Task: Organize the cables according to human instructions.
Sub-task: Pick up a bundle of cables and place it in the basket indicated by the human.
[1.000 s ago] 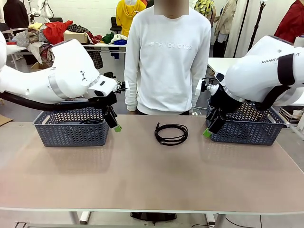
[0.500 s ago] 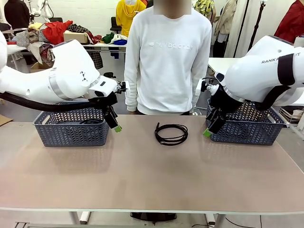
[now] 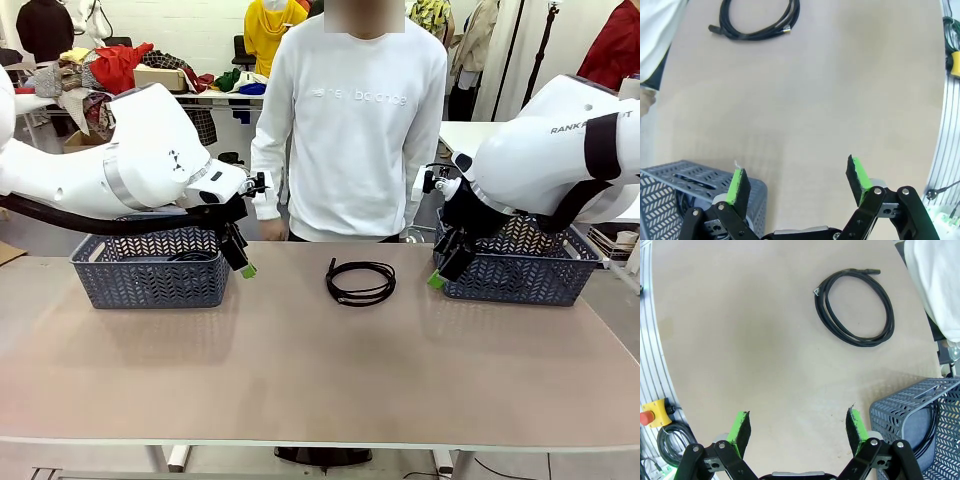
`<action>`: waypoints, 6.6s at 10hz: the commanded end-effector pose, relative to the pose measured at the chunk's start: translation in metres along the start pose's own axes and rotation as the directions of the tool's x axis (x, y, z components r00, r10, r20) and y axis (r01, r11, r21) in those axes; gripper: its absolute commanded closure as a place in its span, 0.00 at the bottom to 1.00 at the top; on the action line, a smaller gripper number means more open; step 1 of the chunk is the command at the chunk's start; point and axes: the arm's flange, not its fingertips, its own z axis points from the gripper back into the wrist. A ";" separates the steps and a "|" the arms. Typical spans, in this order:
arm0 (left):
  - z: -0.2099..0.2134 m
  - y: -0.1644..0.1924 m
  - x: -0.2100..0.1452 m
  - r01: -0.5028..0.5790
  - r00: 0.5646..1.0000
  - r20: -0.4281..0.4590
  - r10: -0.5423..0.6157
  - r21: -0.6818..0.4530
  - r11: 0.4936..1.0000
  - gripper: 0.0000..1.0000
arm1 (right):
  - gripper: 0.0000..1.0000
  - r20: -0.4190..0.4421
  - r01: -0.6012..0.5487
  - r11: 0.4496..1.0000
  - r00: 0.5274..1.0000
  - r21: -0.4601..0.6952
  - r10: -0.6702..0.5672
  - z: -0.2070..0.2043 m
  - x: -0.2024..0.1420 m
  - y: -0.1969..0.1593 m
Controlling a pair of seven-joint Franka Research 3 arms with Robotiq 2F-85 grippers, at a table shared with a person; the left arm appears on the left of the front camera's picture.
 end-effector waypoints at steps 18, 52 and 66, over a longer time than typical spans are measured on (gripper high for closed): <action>0.000 0.000 0.000 0.000 1.000 0.000 0.000 0.000 1.000 0.00 | 0.00 -0.001 -0.003 1.000 1.000 -0.001 0.003 0.000 0.000 0.001; -0.168 0.063 0.201 -0.861 0.389 -0.240 0.890 0.249 0.443 0.00 | 0.00 -0.001 -0.003 1.000 1.000 -0.001 0.003 0.000 0.000 0.001; -0.197 0.061 0.186 -0.891 0.319 -0.167 0.933 0.284 0.355 0.00 | 0.00 -0.001 -0.003 1.000 1.000 -0.001 0.003 0.000 0.000 0.001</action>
